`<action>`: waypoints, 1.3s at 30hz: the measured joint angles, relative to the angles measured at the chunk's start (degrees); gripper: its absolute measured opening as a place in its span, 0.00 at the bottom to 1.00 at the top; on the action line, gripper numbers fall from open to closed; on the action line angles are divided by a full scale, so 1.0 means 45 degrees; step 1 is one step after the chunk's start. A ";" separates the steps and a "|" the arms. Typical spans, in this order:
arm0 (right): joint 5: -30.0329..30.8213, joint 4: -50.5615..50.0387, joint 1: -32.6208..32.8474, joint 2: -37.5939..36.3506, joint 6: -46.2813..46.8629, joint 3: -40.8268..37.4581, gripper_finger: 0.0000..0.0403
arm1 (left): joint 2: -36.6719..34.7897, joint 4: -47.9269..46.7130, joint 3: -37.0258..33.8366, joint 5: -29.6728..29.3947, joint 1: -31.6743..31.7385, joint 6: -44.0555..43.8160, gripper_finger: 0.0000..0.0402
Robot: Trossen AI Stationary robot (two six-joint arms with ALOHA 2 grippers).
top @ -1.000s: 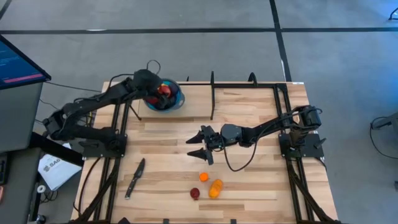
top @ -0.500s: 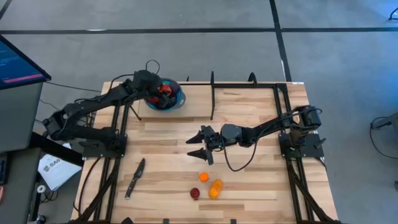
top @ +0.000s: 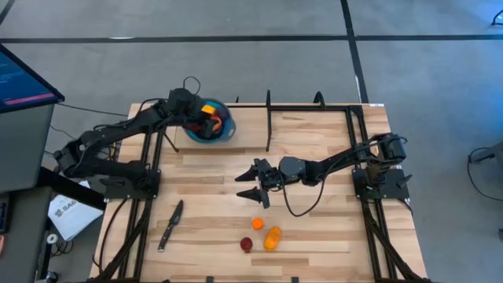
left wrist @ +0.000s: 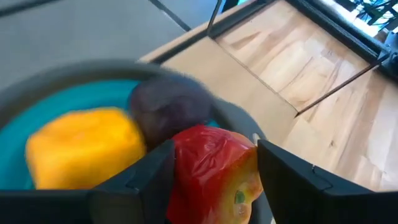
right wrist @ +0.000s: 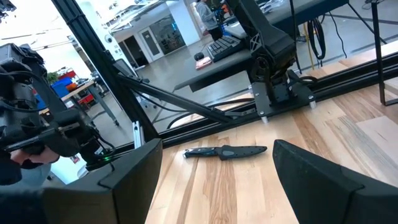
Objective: Pick & Place Fruit
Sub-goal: Put the apple in the blue strainer bowl on the shelf, then put the orange in the blue strainer bowl on the shelf
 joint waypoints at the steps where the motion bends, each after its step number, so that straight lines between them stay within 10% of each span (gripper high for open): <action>1: 0.0000 0.0000 0.0000 0.0000 0.0000 0.0000 0.74 | -0.0001 -0.0118 0.0000 0.0008 0.0013 -0.0111 0.52; 39: 0.0000 -0.0002 0.0015 0.0000 -0.0009 0.0000 0.74 | -0.0471 -0.1726 -0.0010 -0.1512 0.0737 0.0530 0.68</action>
